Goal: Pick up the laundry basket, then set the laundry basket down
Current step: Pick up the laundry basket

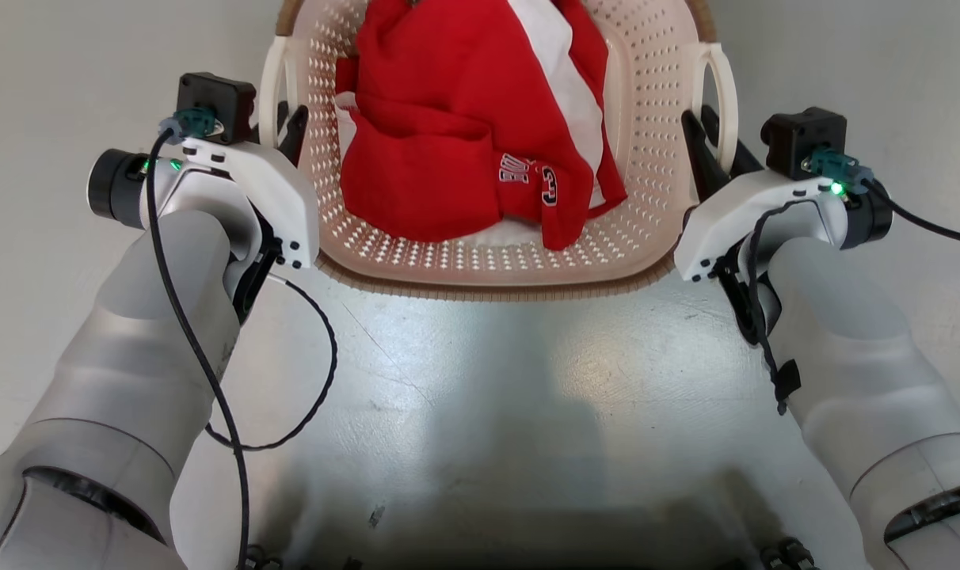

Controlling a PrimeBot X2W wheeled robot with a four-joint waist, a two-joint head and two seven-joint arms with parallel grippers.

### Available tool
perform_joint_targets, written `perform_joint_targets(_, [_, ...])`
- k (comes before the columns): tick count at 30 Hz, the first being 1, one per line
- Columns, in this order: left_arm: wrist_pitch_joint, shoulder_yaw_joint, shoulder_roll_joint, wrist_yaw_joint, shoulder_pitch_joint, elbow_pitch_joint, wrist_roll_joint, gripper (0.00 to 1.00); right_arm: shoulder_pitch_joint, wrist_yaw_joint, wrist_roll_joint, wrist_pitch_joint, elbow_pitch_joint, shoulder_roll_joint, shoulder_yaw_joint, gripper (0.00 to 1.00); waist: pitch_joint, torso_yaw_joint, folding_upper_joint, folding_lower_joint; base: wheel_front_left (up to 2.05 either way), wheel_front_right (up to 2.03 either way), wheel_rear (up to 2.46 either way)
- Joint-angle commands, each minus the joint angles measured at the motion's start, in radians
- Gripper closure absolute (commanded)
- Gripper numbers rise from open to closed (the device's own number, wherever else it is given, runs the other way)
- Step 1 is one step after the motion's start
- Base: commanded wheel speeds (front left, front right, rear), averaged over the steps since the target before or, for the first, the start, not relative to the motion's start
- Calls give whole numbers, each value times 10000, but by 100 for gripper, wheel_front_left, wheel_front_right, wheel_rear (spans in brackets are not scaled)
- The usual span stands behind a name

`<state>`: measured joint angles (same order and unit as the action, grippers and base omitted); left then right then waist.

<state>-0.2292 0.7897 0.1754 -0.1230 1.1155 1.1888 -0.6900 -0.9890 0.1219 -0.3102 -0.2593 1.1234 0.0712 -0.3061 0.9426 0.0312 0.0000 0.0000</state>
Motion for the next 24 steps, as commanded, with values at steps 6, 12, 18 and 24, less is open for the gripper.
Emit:
perform_joint_targets(6, [6,182,277,-77,-340,34,-305,100,268,88,-342,266,322,-210,-836,100,-462,79,0,0,0,0,0])
perform_joint_targets(12, [122,371,203,-77,-680,160,-614,100,360,88,-596,559,505,-210,-1278,100,-1078,171,0,0,0,0,0])
perform_joint_targets(18, [359,561,146,-77,-1236,351,-979,100,640,88,-778,1126,693,-210,-1843,100,-2093,323,0,0,0,0,0])
perform_joint_targets(24, [613,632,116,-77,-1712,563,-1207,100,945,88,-1074,1492,853,-210,-2012,100,-2967,411,0,0,0,0,0])
